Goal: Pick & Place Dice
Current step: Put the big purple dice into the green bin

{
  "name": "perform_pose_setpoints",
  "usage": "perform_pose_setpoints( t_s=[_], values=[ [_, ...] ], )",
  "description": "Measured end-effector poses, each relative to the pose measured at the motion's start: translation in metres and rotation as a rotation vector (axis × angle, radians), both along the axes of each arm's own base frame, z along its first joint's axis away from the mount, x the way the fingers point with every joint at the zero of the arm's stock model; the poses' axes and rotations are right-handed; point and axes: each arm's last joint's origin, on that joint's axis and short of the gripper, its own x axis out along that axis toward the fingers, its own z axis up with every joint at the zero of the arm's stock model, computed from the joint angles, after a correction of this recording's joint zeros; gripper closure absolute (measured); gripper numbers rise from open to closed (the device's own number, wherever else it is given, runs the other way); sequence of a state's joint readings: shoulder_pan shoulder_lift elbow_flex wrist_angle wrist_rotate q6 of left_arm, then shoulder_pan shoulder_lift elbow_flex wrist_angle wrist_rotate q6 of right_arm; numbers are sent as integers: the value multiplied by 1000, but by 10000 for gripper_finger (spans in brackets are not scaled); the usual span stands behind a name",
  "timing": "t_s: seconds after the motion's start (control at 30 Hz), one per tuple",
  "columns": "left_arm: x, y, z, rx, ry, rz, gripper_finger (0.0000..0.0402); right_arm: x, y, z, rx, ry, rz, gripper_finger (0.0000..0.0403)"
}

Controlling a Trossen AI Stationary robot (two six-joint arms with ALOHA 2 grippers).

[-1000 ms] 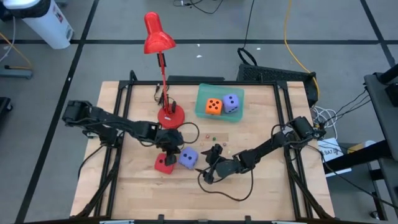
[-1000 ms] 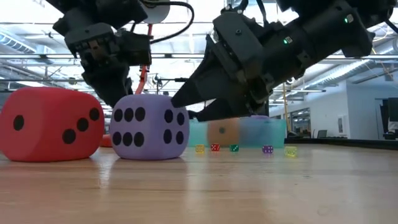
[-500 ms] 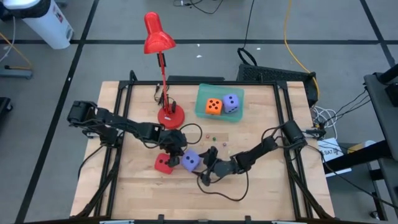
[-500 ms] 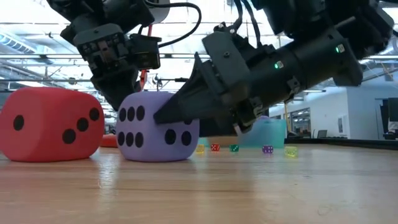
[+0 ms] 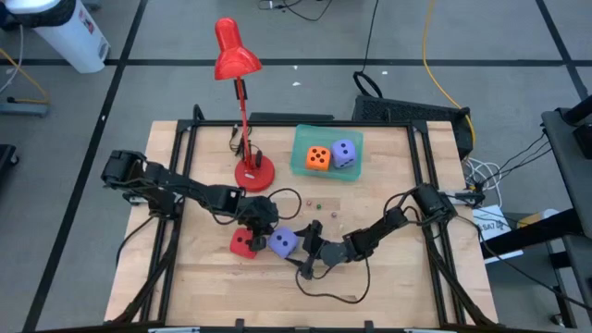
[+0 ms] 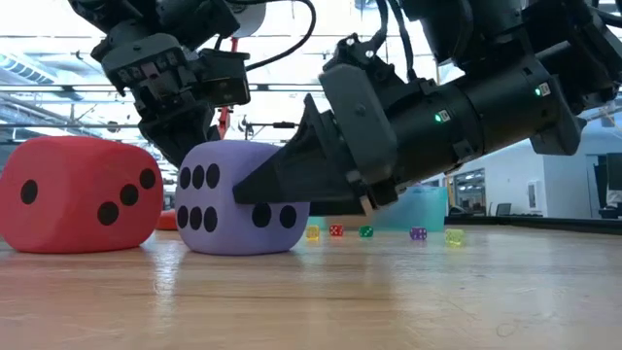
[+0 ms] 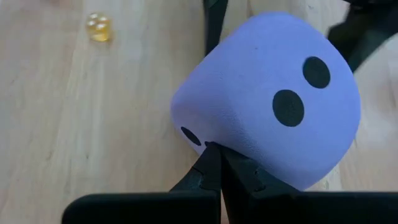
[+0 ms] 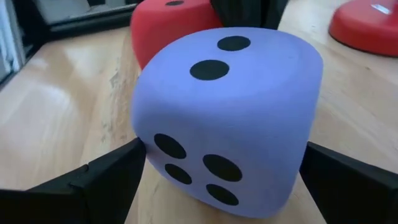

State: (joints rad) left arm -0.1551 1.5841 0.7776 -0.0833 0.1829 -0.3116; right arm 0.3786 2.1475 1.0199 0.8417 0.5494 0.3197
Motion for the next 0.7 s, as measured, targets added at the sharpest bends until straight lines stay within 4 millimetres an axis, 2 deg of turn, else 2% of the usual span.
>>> perform_pose_setpoints(
  t_s=[0.07,0.33,0.43,0.53,0.6,0.7],
  values=[
    [0,-1,2,9,-17,-12,401,0,-1,0,-34,3,-11,8],
    [8,-3,17,60,-86,-8,401,0,-2,23,-156,71,-41,9],
    [20,-3,33,93,-191,14,401,-3,-6,32,-199,144,-84,10],
    [30,-2,51,98,-277,10,401,3,-17,49,-205,134,-144,10],
    [34,3,60,98,-294,11,401,3,-22,61,-217,112,-169,10],
    [39,11,69,100,-281,22,401,3,-28,70,-238,111,-179,10]
  ],
)
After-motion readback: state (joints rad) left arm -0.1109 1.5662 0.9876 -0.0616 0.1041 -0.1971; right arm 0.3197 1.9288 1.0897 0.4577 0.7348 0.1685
